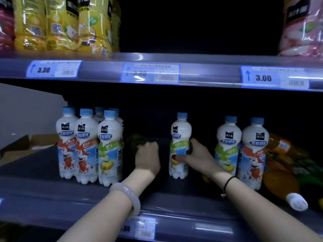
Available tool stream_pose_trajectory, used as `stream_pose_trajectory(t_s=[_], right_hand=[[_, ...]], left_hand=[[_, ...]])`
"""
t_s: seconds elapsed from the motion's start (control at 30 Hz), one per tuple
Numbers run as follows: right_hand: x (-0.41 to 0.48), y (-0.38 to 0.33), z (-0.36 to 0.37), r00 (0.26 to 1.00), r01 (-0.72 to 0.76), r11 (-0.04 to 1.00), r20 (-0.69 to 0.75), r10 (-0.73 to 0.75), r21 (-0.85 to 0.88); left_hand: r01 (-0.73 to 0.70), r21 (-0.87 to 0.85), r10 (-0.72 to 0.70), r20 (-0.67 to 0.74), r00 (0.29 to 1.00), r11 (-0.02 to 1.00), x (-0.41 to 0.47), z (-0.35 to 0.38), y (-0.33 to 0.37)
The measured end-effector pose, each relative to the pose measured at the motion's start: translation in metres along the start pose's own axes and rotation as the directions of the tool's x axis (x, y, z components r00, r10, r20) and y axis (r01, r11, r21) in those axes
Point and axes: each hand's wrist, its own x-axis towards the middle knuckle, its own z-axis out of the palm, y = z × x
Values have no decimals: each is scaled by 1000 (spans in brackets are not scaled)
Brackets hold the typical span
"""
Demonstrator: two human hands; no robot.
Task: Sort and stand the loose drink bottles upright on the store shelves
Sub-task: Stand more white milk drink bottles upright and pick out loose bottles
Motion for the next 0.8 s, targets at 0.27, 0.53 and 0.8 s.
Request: stream_pose_trajectory(t_s=[0.27,0.53,0.8], right_hand=[[-10,-6,-7,999,4,999,-36,-2,53],[-17,-5,-10,998,-35,998,52,33,45],[-50,-5,-2,976,-180,549,-79,203,-816]], left_hand=[[-24,-480,-137,-297,945,877,-11,-103,17],[50,-590,-293,-323,900,806,3,-96,18],[21,-919,-254,-87,963,394,-46,-30,6]])
